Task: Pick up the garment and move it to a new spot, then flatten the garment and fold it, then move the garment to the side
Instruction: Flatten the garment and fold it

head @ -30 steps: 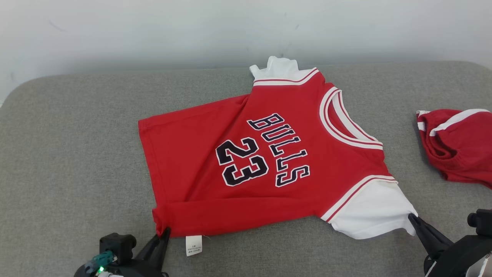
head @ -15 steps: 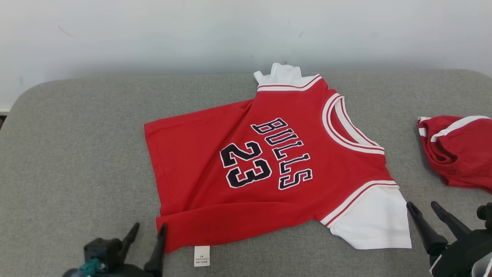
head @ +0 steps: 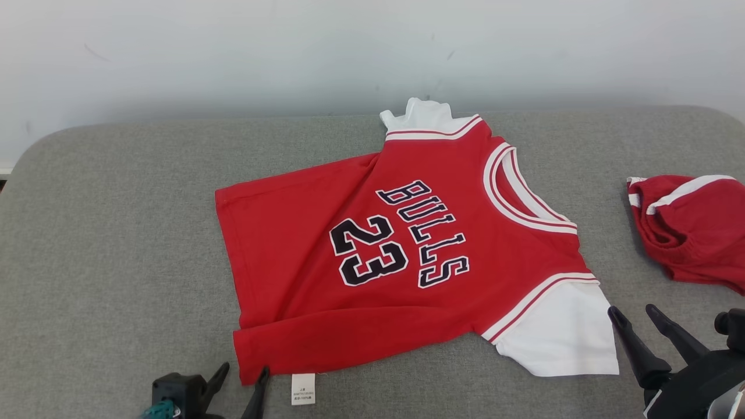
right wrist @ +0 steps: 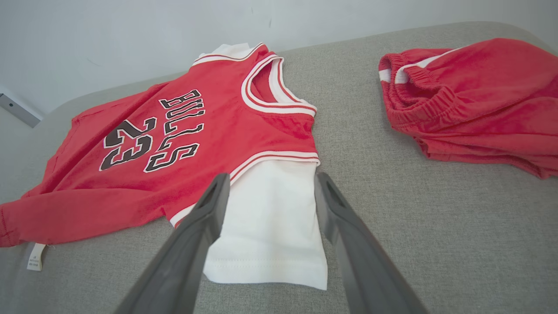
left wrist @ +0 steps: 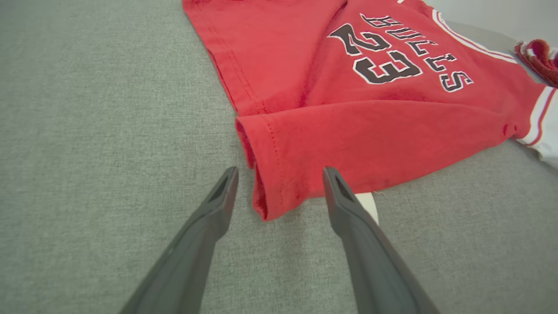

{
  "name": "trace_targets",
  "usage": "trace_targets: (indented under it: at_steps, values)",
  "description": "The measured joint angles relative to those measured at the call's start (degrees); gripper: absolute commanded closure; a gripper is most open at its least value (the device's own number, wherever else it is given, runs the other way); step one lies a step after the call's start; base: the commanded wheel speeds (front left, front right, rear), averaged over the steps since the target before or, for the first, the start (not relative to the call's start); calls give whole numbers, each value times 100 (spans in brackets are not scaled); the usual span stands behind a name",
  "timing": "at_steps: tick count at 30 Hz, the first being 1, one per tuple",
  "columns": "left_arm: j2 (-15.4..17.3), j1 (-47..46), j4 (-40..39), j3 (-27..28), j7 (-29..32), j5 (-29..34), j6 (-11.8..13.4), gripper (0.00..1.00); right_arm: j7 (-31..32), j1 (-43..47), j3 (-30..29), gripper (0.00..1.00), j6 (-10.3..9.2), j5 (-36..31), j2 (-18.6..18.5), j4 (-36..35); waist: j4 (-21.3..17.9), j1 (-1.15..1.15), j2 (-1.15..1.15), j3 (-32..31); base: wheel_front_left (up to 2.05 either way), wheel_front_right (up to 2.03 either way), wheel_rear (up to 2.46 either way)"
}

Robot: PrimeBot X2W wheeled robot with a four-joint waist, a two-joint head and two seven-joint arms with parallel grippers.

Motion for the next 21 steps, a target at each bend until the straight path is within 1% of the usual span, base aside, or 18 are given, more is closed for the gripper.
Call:
trace_targets:
  at_steps: [5,7,10,14,16,21]
  values:
    - [4,164,-5,-36,153,1,18,0,9,12,-8,0,-51,-16,-5,-43,-15,0,0,-15,0,0,0]
    - [4,197,-13,-51,213,1,21,0,112,29,64,0,-82,-225,-110,31,-13,0,0,-17,0,0,0]
    - [7,200,-9,-60,274,3,53,0,182,61,123,0,-101,-371,-185,89,-7,0,0,-16,0,0,0]
    - [4,188,-5,-64,348,5,76,0,391,63,296,0,-148,-521,-181,304,9,0,0,4,0,0,0]
    - [-2,165,-1,-74,398,24,119,0,481,41,348,0,-151,-544,-151,383,18,0,0,31,0,0,0]
    - [-53,-30,8,-36,497,32,132,0,680,-25,465,0,-152,-575,-71,586,33,0,0,138,0,0,0]
